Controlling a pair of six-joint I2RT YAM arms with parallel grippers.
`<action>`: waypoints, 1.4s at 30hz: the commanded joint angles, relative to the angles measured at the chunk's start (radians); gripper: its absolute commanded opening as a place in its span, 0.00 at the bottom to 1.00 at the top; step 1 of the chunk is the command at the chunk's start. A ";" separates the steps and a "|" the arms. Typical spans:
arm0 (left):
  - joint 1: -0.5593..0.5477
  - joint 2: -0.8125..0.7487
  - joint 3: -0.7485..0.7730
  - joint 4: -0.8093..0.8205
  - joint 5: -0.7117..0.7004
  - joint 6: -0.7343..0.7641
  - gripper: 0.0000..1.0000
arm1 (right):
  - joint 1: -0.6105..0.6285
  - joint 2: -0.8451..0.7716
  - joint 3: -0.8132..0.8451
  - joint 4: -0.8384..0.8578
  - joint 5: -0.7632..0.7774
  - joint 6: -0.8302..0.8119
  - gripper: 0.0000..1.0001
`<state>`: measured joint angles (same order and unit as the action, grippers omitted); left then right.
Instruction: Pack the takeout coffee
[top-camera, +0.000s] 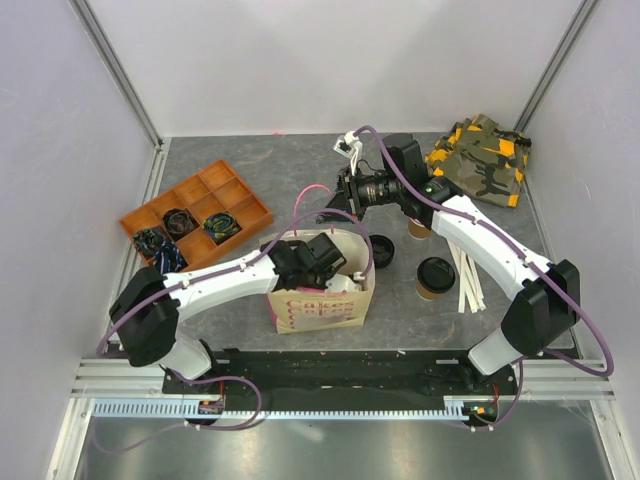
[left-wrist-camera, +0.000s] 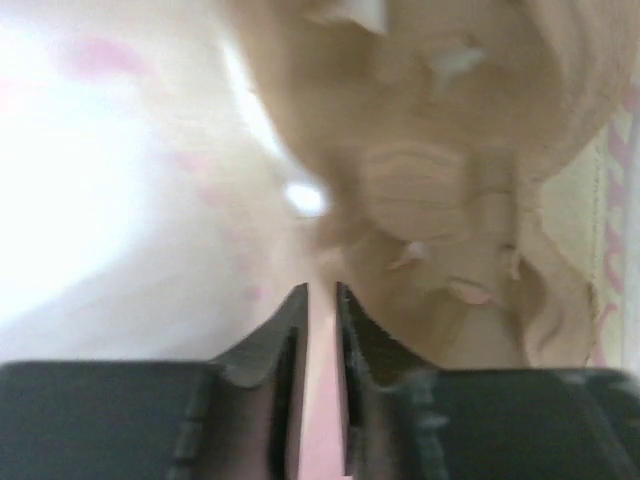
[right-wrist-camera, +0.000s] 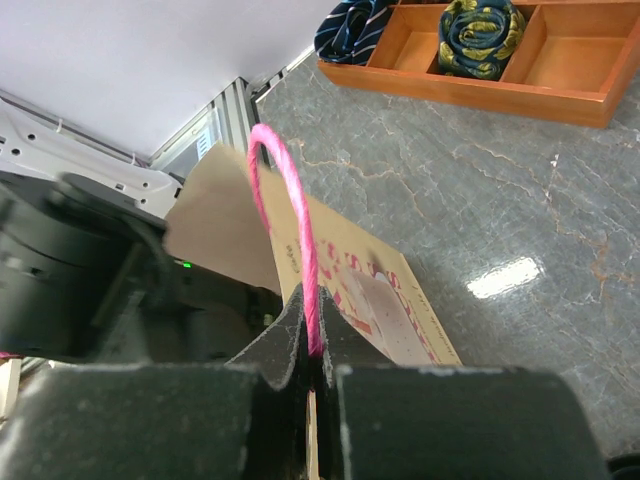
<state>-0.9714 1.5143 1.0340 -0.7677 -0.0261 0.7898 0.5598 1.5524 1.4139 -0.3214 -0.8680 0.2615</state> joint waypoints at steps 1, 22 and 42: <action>-0.006 -0.045 0.081 -0.030 -0.035 -0.027 0.29 | -0.001 -0.037 -0.001 0.033 -0.020 -0.041 0.00; -0.001 -0.273 0.225 0.037 -0.107 -0.116 0.63 | 0.006 -0.064 -0.001 0.087 -0.019 -0.048 0.00; 0.088 -0.732 0.166 0.157 -0.208 -0.379 0.98 | 0.121 -0.276 -0.167 0.105 -0.022 -0.427 0.00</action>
<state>-0.9382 0.8108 1.2011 -0.6483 -0.1806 0.5026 0.6445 1.3701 1.2938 -0.2398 -0.8627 0.0170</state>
